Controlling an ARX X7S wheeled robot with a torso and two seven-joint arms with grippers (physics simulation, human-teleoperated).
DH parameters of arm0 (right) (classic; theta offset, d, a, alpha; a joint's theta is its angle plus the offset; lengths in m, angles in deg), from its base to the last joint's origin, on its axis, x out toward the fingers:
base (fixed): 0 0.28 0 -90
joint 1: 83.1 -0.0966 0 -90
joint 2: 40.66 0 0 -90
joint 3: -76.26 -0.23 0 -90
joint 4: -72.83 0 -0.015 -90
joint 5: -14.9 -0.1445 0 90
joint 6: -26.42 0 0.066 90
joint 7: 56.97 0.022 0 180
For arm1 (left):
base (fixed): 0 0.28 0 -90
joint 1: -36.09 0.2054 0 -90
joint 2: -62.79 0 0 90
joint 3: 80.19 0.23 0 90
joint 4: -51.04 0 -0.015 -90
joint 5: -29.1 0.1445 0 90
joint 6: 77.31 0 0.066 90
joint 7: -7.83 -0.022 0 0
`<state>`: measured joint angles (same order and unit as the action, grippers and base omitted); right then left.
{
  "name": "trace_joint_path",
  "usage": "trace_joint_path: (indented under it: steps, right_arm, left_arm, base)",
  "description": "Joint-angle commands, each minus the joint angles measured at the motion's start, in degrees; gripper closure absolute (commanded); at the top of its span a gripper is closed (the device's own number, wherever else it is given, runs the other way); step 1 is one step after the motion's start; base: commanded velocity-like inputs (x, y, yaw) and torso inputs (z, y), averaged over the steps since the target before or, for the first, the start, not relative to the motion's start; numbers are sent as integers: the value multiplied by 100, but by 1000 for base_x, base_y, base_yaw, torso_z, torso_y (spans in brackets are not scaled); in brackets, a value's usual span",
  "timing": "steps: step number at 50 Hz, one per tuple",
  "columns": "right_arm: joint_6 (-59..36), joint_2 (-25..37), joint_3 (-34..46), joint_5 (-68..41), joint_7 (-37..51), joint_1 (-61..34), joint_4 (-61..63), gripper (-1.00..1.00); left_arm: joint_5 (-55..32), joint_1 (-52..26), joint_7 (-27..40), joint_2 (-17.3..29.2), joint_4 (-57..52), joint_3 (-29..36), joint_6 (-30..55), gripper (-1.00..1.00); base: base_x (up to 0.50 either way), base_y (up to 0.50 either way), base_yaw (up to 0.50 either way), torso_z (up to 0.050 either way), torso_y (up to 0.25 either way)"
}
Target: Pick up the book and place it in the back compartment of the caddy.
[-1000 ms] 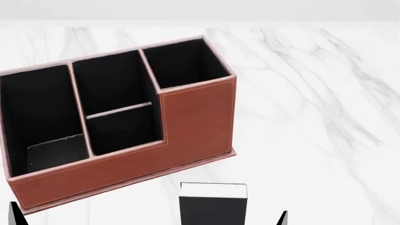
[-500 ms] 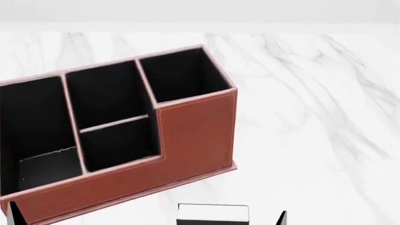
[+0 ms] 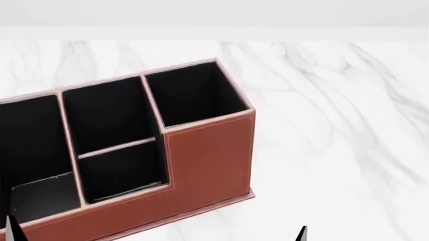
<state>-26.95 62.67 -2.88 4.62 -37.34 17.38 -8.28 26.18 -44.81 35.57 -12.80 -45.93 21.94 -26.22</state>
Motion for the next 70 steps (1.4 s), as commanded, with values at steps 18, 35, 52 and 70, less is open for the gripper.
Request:
trace_joint_path:
  steps: [18,35,52,70]
  right_arm:
    - [22,-11,12,247,150,-39,-70,-100]
    - [60,40,57,167,165,-20,-44,-100]
    - [101,92,120,39,148,-41,-70,-100]
    - [177,92,156,102,184,-60,-136,-100]
  left_arm:
    - [-14,-44,63,41,64,46,-32,-100]
    - [4,-19,114,69,-6,68,0,-100]
    - [8,-27,149,95,-4,98,8,-100]
    - [-191,13,-32,637,-691,-3,556,-100]
  base:
    - [23,39,0,0,0]
    - [0,312,0,0,0]
    - [0,5,0,0,0]
    - [0,0,0,0,0]
